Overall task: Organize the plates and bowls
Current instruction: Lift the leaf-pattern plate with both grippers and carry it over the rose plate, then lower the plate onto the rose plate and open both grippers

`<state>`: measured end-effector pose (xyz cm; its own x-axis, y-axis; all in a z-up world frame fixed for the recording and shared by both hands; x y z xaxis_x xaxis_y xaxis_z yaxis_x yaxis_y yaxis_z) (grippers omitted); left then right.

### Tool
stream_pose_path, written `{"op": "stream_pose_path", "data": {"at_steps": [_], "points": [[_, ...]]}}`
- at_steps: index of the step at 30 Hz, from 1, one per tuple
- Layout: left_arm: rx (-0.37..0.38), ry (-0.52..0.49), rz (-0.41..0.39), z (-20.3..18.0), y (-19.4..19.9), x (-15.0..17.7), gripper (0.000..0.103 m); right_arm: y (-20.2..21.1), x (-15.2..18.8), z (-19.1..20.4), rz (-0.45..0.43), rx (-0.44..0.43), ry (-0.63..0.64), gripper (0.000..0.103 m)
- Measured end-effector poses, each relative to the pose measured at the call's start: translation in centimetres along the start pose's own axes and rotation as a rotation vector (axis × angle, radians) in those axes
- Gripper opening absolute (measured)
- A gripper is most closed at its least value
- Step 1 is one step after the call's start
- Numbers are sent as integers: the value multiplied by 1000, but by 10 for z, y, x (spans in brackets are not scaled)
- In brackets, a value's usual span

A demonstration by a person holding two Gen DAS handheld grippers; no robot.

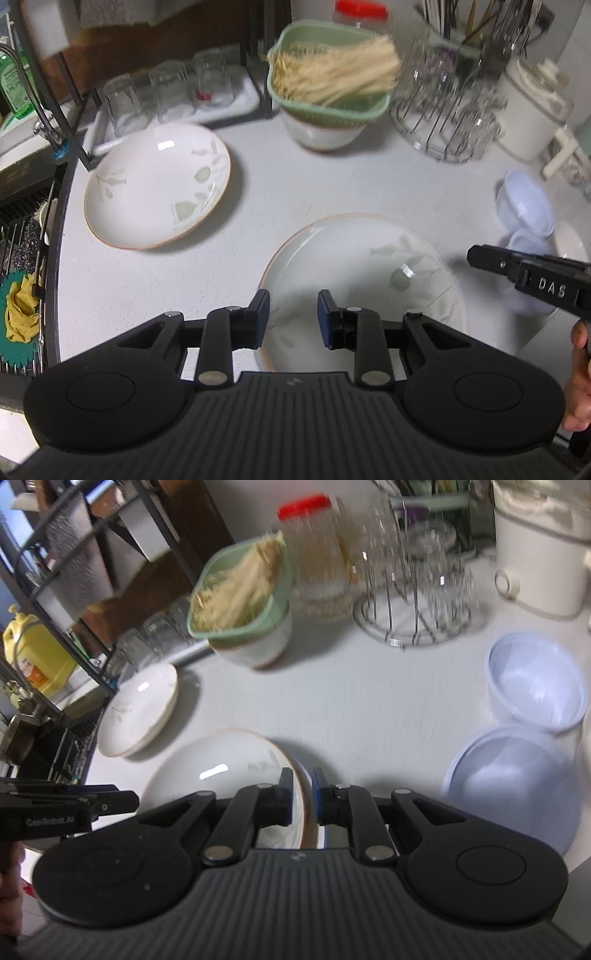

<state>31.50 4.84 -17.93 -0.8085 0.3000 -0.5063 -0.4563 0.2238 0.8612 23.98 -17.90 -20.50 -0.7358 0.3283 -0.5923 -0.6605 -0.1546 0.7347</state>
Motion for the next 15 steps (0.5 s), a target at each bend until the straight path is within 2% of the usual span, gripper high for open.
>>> {"op": "stream_pose_path", "data": {"at_steps": [4, 8, 13, 15], "points": [[-1, 24, -60, -11, 28, -8, 33, 23, -9, 2, -43, -22, 23, 14], [-10, -1, -115, -31, 61, -11, 35, 52, -17, 4, -86, -45, 50, 14], [26, 1, -209, -57, 109, -12, 41, 90, -21, 5, -146, -57, 90, 14], [19, -4, -230, -65, 121, -10, 44, 104, -21, 6, -165, -68, 95, 14]]}}
Point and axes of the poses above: each gripper's, at about its wrist camera, not at the fingertips, and y roughly against the way its jaws point, z to its left, x to its underside, the point moved 7 cm from there along -y, roughly the way its jaws point, and after that the axes turned 3 degrees about -y, right-handed, at the moved point
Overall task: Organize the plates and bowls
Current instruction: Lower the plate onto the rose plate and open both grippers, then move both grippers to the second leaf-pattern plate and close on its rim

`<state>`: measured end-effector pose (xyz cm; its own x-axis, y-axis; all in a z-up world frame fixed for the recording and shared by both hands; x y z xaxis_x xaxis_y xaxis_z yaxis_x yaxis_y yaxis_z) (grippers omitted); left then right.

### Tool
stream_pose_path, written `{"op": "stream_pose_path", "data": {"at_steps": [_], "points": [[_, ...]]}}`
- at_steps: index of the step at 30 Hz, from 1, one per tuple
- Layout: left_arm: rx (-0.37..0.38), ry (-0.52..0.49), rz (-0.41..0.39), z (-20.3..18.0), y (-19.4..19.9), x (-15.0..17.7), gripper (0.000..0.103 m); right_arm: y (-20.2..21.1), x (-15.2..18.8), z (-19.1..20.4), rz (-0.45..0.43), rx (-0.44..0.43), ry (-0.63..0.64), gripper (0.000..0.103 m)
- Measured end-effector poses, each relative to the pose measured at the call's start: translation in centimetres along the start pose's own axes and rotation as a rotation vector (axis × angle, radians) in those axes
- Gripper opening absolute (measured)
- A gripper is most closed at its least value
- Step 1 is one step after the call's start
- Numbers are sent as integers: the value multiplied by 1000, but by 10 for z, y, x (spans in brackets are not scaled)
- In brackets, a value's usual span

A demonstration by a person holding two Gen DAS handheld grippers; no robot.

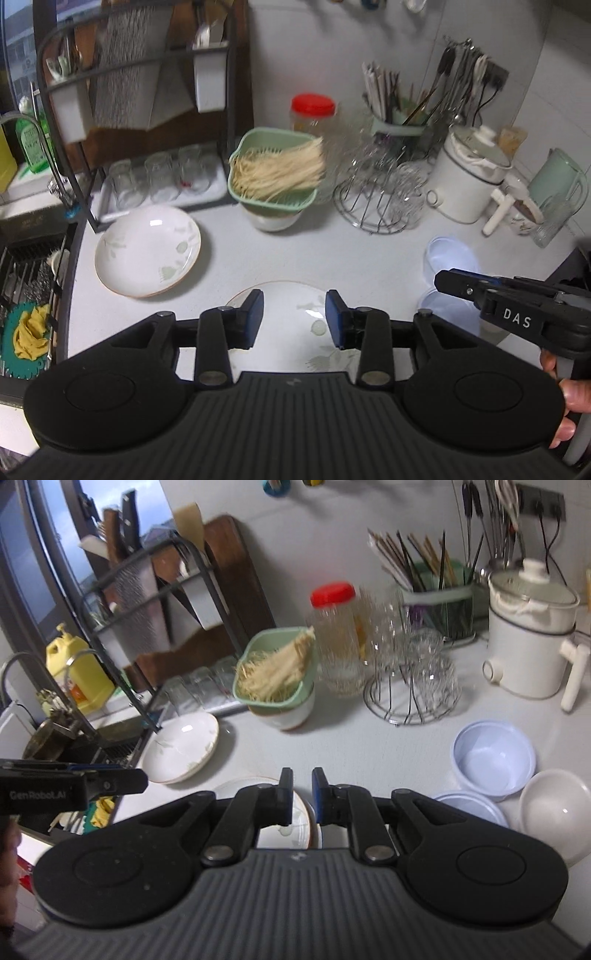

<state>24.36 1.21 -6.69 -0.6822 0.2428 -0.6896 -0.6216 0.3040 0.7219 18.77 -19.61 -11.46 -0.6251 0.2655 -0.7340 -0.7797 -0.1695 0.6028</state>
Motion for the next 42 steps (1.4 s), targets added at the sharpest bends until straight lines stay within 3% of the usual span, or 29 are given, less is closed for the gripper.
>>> {"op": "stream_pose_path", "data": {"at_steps": [7, 9, 10, 13, 14, 20, 28, 42], "points": [[-58, -17, -41, -20, 38, 10, 62, 43, -4, 5, -74, -15, 47, 15], [-102, -28, -61, -23, 49, 14, 79, 51, -2, 4, -81, -13, 61, 17], [-121, -28, -70, -23, 55, 16, 82, 54, 0, 2, -80, -8, 65, 26], [-151, -6, -104, -24, 69, 22, 94, 65, 3, -2, -102, 4, 78, 83], [-166, 5, -109, -23, 72, 24, 97, 69, 5, -4, -112, 2, 78, 90], [-253, 49, -129, -20, 87, 46, 100, 79, 15, -7, -91, -19, 92, 88], [-301, 150, -126, -10, 101, 75, 100, 84, 28, 13, -61, -106, 160, 88], [-381, 325, -91, 48, 111, 104, 100, 47, 32, 57, 34, -207, 213, 88]]}}
Point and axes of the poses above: each gripper's, at about its wrist camera, not at the fingertips, and y roughly against the way its jaws point, z to its left, x to its underside, the point moved 7 cm from there along -y, roughly the way its jaws point, and after that the axes turned 3 degrees about -y, right-handed, at the moved point
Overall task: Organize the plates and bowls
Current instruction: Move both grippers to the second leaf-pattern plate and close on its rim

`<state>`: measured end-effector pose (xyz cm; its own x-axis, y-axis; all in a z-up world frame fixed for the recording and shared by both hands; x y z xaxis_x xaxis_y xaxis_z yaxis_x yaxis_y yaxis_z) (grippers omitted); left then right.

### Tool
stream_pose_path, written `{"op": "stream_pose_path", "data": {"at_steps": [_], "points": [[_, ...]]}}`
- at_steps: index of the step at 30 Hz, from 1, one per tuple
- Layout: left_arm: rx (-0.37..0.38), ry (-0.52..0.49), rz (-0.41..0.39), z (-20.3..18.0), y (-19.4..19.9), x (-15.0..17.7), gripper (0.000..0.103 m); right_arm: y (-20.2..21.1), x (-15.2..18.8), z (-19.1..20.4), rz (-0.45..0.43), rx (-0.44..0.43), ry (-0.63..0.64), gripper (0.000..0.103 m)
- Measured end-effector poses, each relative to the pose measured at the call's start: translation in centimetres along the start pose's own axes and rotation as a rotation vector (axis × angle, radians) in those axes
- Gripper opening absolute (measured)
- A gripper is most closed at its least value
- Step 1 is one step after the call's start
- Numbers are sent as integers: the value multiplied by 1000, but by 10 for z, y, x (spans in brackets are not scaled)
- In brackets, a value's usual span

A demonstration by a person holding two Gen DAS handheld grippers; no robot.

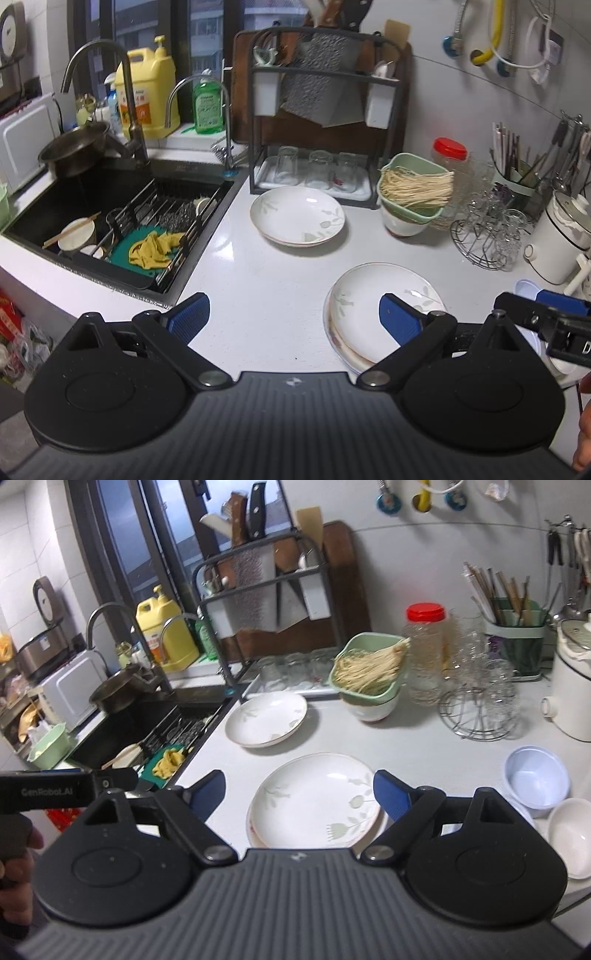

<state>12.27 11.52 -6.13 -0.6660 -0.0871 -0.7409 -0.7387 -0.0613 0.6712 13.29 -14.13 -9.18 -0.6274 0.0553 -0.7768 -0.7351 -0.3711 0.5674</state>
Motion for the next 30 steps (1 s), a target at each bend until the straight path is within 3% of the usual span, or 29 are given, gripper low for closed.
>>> {"op": "stream_pose_path", "data": {"at_steps": [5, 21, 30], "points": [[6, 15, 24, 15, -25, -18, 100, -26, -3, 12, 53, -6, -3, 88], [66, -24, 117, 69, -146, -95, 100, -129, -43, 38, 89, 63, -81, 88], [149, -34, 181, 91, -216, -125, 100, -192, -59, 40, 136, 131, -165, 88]]}}
Point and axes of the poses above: each gripper's, at about its wrist camera, not at the fingertips, and y roughly against the way its jaws point, z to its left, x to its underside, the point moved 7 cm from there along -y, roughly the way its jaws point, and after that the axes turned 3 degrees about -y, right-handed, at the moved point
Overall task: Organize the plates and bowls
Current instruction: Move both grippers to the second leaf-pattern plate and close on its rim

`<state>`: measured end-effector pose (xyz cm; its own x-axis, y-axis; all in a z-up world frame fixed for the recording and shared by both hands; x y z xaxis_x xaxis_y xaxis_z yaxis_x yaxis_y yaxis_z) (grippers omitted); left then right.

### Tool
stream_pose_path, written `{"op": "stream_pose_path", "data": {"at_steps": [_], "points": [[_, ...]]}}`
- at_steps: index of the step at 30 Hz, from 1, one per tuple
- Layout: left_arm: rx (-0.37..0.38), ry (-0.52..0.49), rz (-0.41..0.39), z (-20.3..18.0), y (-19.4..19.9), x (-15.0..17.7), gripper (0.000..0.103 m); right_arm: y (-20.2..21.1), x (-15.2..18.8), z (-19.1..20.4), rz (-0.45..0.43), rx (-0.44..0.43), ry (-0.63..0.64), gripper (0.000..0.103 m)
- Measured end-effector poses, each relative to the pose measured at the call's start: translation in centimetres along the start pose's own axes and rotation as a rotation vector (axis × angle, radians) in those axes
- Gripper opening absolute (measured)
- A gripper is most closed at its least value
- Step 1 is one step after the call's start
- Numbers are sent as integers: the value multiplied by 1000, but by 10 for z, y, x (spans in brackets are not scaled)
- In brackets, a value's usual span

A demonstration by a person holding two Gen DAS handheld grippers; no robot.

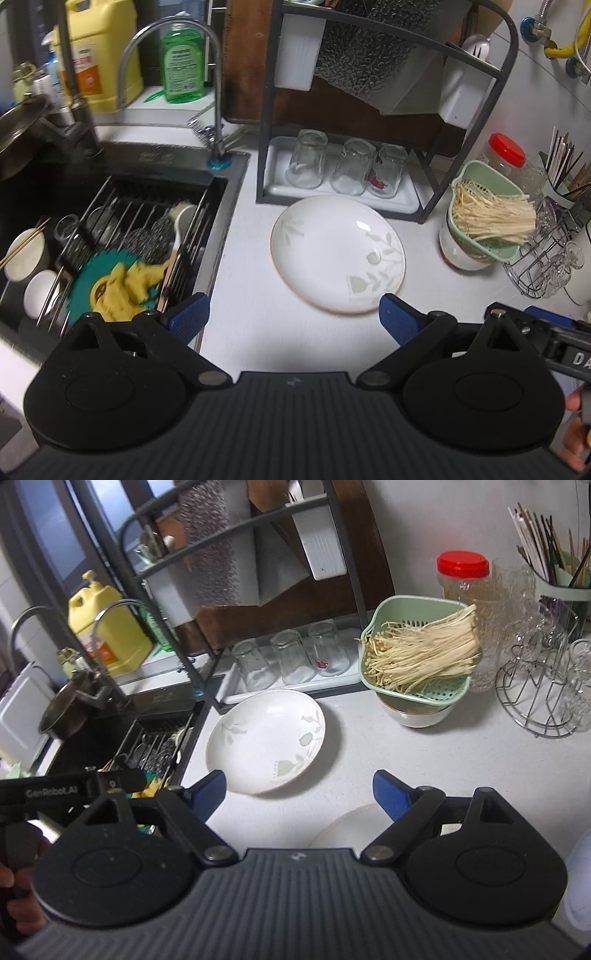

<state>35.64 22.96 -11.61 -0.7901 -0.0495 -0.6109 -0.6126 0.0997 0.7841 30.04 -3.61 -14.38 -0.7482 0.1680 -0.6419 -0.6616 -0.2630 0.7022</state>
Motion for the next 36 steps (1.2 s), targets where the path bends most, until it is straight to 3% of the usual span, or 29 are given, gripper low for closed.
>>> {"op": "stream_pose_path", "data": {"at_steps": [10, 14, 24, 26, 31, 36], "points": [[72, -4, 88, 25, -68, -31, 100, -55, -16, 8, 64, 80, -73, 87], [68, -30, 143, 29, -100, -36, 100, -77, -19, 6, 103, 112, -95, 86], [129, -36, 211, 29, -160, -51, 99, -125, -26, -2, 182, 173, -136, 73], [144, -38, 221, 28, -168, -53, 98, -134, -26, -4, 199, 183, -138, 65], [175, -55, 242, 30, -188, -58, 81, -157, -26, -7, 237, 206, -137, 44], [201, -40, 272, 37, -204, -57, 50, -174, -26, -9, 278, 222, -138, 34]]}}
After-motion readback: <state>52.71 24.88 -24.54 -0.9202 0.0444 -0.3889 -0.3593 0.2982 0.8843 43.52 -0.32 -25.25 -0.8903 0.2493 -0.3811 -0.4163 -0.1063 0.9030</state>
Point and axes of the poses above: each gripper's, at about its wrist camera, not at the fingertips, and y roughly against the way its jaws point, z to its left, x to its underside, the point moved 7 cm from there along -y, roughly the way its jaws point, and after that the axes turned 3 degrees about -y, right-handed, at the moved point
